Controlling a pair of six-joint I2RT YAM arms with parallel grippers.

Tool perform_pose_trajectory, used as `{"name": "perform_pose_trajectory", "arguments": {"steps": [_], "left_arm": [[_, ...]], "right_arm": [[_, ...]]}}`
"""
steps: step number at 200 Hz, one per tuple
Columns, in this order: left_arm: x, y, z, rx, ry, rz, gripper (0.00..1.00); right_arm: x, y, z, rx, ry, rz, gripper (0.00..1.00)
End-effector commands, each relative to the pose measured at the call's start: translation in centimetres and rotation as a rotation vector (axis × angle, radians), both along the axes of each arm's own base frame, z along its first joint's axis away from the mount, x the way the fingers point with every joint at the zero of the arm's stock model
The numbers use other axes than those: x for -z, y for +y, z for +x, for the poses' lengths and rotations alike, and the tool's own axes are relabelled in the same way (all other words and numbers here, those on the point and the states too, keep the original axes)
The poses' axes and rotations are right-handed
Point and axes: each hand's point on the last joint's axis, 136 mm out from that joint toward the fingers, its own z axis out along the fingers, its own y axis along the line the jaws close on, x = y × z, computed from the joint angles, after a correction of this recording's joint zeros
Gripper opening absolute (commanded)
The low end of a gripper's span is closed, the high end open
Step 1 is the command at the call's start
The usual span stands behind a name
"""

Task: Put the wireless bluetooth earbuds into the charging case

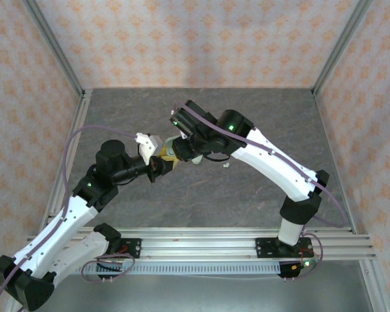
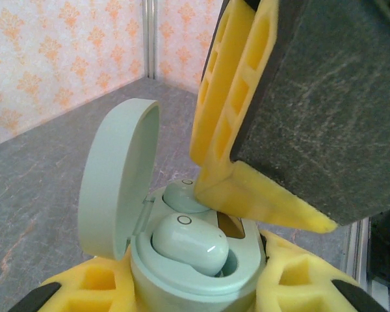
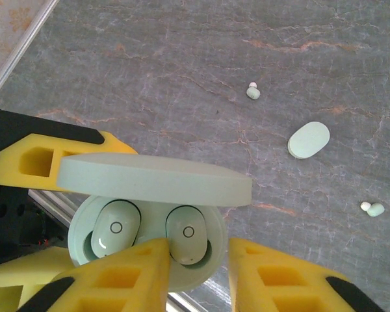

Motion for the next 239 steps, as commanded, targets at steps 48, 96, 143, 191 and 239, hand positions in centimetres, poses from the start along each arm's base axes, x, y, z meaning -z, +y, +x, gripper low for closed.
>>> {"name": "perform_pose_trajectory", "arguments": {"steps": [48,96,143,191,239], "left_arm": [[-2.8,-0.2,-0.4,0.015,-0.059,-0.045,0.23],[-2.7,-0.5,0.0,0.012,-0.044,-0.071,0.23],[-2.8,-1.0,0.4,0.013,-0.022,-0.122,0.23],[-2.9,-1.4,0.0,0.031,-0.021,-0.135,0.23],[-3.3,-2.5,-0.3,0.056,-0.008,-0.174,0.23]], "right_arm": [[-4.3,-1.3,-0.8,0.015,-0.06,0.102,0.33],[-5.8,-3.2,-1.0,0.046,-0.086,0.149,0.36],[-5.4,-5.5,0.2,0.146,-0.038,0.224,0.38],[-5.4,-7.1,2.8,0.249,0.021,0.314,0.38],[-5.0,-6.2,4.4,0.269,0.094,0.405,0.39]]}}
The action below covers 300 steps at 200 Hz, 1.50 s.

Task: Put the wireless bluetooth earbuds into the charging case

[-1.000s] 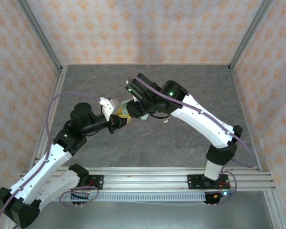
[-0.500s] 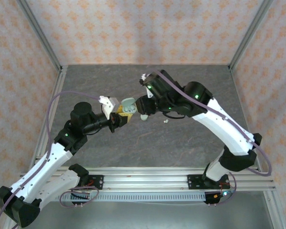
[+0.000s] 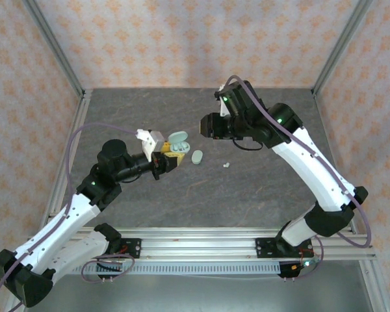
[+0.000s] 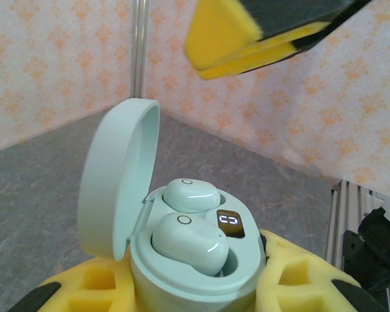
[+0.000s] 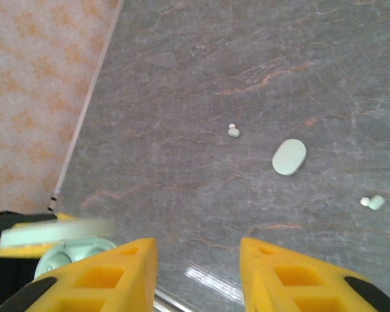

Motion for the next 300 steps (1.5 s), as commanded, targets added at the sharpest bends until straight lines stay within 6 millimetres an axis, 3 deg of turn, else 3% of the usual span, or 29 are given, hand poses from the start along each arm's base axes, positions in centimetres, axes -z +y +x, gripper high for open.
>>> {"name": "perform_pose_trajectory", "arguments": {"steps": [1,40,126,171,214,261,300], "left_arm": [[-1.3,-0.9,-0.4,0.031,-0.028,-0.054,0.23],[-1.8,-1.4,-0.2,0.039,-0.033,-0.076,0.23],[-2.9,-2.4,0.7,0.06,-0.041,-0.09,0.23],[-2.8,-2.6,1.0,0.06,-0.037,-0.083,0.23],[-1.3,-2.5,1.1,0.053,-0.012,-0.047,0.23],[-1.2,-2.6,1.1,0.053,-0.006,-0.048,0.23],[-1.4,-2.4,1.3,0.038,-0.013,-0.045,0.23]], "right_arm": [[-0.7,1.2,0.2,-0.018,0.026,0.099,0.39],[0.6,1.9,0.6,-0.025,0.076,0.118,0.42],[2.4,2.7,-0.5,-0.068,0.138,0.155,0.45],[1.5,1.2,0.1,-0.019,0.097,0.16,0.45],[1.5,-0.4,1.5,0.046,0.112,0.176,0.45],[0.5,2.2,2.1,-0.033,0.123,0.275,0.45],[0.7,3.8,0.9,-0.126,0.17,0.299,0.44]]}}
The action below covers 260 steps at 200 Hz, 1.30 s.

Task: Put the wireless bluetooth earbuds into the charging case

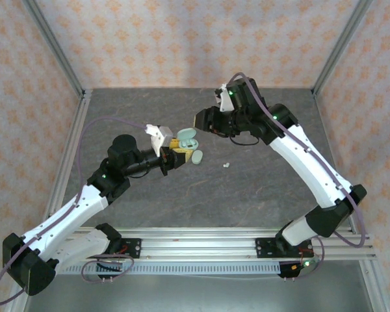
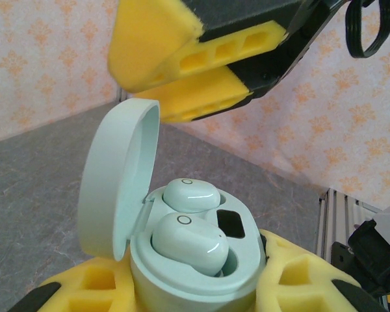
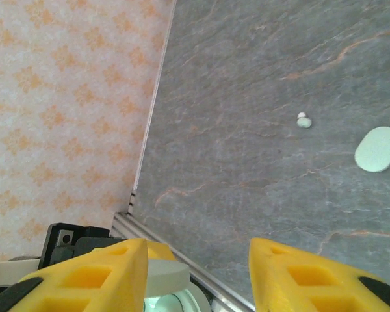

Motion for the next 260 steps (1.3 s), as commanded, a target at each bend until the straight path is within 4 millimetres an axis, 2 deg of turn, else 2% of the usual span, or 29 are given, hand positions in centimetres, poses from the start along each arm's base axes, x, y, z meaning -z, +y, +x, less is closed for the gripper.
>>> {"name": "perform_pose_trajectory", "arguments": {"steps": [1,43,65,84,105,155,241,260], "left_arm": [[-1.7,-0.2,-0.3,0.011,-0.052,-0.015,0.23],[-2.4,0.0,0.1,-0.013,-0.072,-0.016,0.23],[-2.7,-0.1,0.2,-0.015,-0.076,-0.019,0.23],[-3.0,-0.1,0.2,-0.014,-0.081,-0.027,0.23],[-3.3,-0.3,0.2,-0.006,-0.078,-0.04,0.23],[-3.7,-0.1,-0.1,-0.004,-0.074,-0.067,0.23],[-4.6,-0.3,-0.1,0.007,-0.068,-0.103,0.23],[-4.6,-0.3,-0.1,0.006,-0.064,-0.103,0.23]], "right_arm": [[-0.7,1.4,-0.8,-0.076,0.006,0.048,0.44],[0.9,0.8,-3.6,-0.12,0.031,0.028,0.44],[1.2,-0.4,-4.8,-0.1,0.029,0.026,0.45],[1.2,-1.9,-5.1,-0.04,0.007,0.023,0.47],[1.0,-3.1,-4.6,0.05,0.004,0.065,0.49],[-0.8,-0.4,-4.1,0.043,0.083,0.361,0.51],[-0.8,2.6,-4.1,-0.016,0.157,0.468,0.54],[-1.1,3.0,-4.2,-0.036,0.163,0.486,0.48]]}}
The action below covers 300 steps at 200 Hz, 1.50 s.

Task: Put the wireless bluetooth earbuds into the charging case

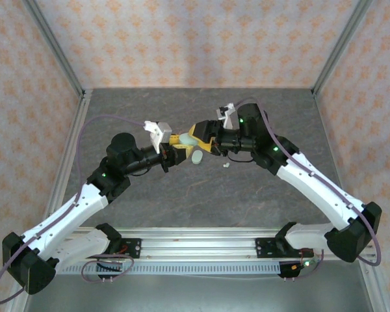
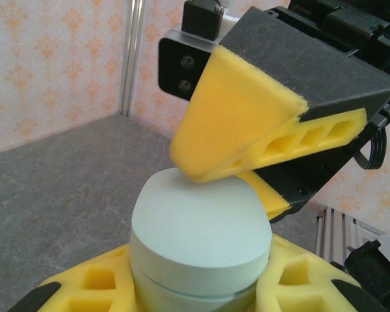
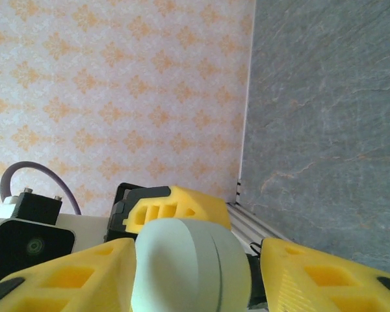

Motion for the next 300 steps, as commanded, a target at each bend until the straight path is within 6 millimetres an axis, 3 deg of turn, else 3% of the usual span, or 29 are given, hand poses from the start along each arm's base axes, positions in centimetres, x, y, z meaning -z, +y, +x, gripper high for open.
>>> {"name": "perform_pose_trajectory", "arguments": {"steps": [1,40,64,104,125,133,139,168,202,216,259,283,300], "left_arm": [[-3.0,-0.2,-0.5,0.024,-0.066,-0.055,0.23],[-2.5,-0.1,-0.5,0.021,-0.061,-0.019,0.29],[-2.4,-0.5,-1.3,0.069,-0.058,0.005,0.4],[-2.2,-0.4,-2.0,0.098,-0.062,0.044,0.56],[-1.8,0.0,-2.0,0.079,-0.064,0.084,0.7],[-1.4,0.2,-2.0,0.07,-0.058,0.102,0.83],[-1.2,0.4,-2.0,0.059,-0.057,0.118,0.99],[0.0,1.8,-1.2,-0.038,-0.049,0.185,1.0],[1.8,4.0,0.2,-0.186,0.006,0.264,1.0],[2.5,4.7,0.7,-0.232,0.056,0.284,1.0],[1.6,6.0,1.8,-0.36,0.091,0.177,1.0],[3.1,8.3,3.2,-0.523,0.207,0.204,1.0],[4.3,8.9,3.6,-0.537,0.315,0.281,1.0]], "right_arm": [[-1.6,1.0,-0.4,-0.044,-0.014,0.075,0.48],[-1.6,1.1,-0.4,-0.047,0.001,0.088,0.31],[-1.6,0.8,0.0,-0.028,0.019,0.102,0.22],[-2.1,0.3,1.2,0.004,0.035,0.15,0.15],[-2.1,0.0,1.8,0.022,0.04,0.153,0.14],[-1.9,-0.1,2.1,0.032,0.043,0.148,0.14],[-1.7,-0.3,2.3,0.037,0.041,0.144,0.14],[0.1,-2.2,4.3,0.096,0.048,0.091,0.14],[4.2,-5.3,8.5,0.179,0.077,-0.013,0.15],[6.9,-6.7,10.6,0.207,0.107,-0.074,0.16],[16.8,-10.9,17.1,0.253,0.176,-0.314,0.16],[21.6,-11.5,20.3,0.231,0.229,-0.355,0.2],[24.6,-11.4,21.9,0.218,0.261,-0.366,0.2]]}}
